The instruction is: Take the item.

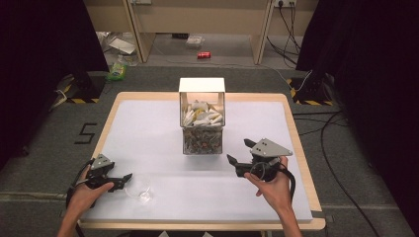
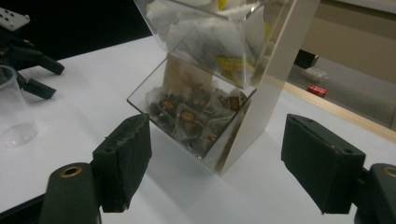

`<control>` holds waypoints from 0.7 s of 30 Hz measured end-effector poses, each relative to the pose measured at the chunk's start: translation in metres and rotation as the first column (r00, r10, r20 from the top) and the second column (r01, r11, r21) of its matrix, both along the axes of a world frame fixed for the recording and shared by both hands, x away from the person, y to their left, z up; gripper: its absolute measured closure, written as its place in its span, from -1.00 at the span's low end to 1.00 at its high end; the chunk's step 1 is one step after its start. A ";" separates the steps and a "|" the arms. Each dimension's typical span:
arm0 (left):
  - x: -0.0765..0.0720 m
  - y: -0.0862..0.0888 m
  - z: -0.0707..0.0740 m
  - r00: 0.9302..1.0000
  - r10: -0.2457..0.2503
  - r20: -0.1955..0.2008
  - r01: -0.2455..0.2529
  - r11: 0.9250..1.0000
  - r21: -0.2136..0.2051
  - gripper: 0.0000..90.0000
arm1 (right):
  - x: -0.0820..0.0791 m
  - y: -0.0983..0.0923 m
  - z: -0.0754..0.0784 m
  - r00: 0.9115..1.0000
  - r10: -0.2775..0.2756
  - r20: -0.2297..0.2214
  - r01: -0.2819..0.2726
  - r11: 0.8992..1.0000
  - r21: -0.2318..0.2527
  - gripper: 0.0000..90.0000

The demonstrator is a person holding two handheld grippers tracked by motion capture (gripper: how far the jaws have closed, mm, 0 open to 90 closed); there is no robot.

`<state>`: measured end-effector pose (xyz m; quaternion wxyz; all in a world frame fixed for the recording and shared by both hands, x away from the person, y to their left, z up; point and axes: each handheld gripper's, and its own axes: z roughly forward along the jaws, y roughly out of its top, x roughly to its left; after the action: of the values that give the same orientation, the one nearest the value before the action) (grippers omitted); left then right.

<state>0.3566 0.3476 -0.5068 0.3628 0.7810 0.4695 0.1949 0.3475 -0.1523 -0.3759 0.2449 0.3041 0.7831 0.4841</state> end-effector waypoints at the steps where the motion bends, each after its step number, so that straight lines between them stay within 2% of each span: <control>1: 0.000 0.000 0.000 1.000 0.000 0.000 0.000 1.000 0.001 -0.77 | 0.001 0.002 0.002 1.000 0.000 0.009 0.000 1.000 0.004 -0.43; 14: 0.000 0.000 0.000 1.000 0.000 0.000 0.000 1.000 -0.001 -0.77 | 0.007 0.023 0.025 0.998 0.040 0.053 -0.042 0.999 0.027 -0.30; 21: 0.000 0.000 0.000 1.000 0.000 0.000 0.000 1.000 -0.001 -0.77 | 0.012 0.033 0.034 0.996 0.046 0.070 -0.048 0.999 0.015 -0.22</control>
<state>0.3566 0.3477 -0.5068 0.3631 0.7809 0.4695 0.1947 0.3590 -0.1197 -0.3417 0.2580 0.2706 0.7769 0.5067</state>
